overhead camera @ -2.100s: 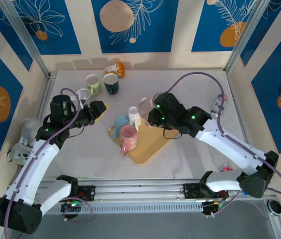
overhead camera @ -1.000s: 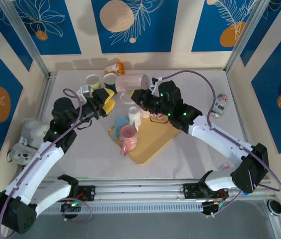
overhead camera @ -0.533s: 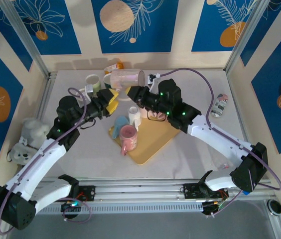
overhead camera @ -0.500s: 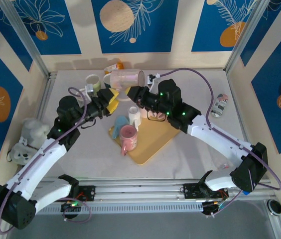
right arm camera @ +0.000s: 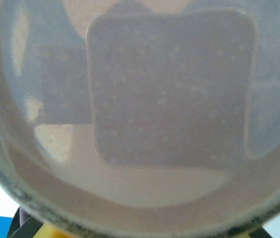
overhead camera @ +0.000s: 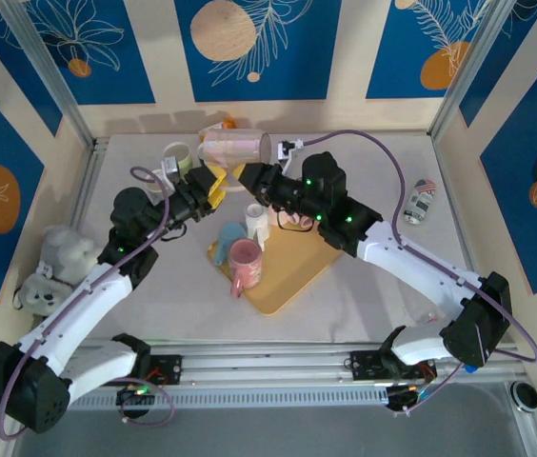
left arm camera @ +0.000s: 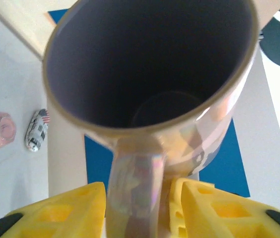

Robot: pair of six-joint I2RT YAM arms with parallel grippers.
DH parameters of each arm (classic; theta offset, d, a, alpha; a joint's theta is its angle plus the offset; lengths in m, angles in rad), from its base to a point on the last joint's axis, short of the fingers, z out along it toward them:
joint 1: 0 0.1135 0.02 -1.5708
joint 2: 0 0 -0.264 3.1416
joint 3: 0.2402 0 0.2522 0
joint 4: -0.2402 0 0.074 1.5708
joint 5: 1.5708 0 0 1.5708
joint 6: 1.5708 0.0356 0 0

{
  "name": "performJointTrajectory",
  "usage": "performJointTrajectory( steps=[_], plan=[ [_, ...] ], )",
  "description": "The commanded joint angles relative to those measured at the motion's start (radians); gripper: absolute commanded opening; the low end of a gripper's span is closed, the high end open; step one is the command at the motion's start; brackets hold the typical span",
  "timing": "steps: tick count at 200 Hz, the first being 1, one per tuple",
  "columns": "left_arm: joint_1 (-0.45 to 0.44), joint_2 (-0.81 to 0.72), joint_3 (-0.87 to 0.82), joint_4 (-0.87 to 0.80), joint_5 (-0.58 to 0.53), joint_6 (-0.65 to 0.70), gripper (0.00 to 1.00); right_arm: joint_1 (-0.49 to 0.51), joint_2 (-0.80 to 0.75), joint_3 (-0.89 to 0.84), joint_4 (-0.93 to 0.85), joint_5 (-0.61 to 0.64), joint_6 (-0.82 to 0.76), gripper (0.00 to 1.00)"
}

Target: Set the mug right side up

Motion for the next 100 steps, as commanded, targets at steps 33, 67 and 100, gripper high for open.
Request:
performJointTrajectory(
  steps=[33, 67, 100],
  plan=[
    [-0.014, -0.014, 0.006, 0.082, -0.021, 0.031, 0.25, 0.03, -0.018, -0.028, 0.213, -0.002, 0.014, 0.0],
    [-0.012, -0.006, 0.008, 0.098, -0.018, 0.057, 0.05, 0.028, -0.008, -0.014, 0.196, -0.007, -0.001, 0.0],
    [-0.014, -0.007, 0.008, 0.141, -0.033, 0.093, 0.0, 0.028, -0.001, -0.012, 0.187, 0.001, 0.001, 0.07]
  ],
)
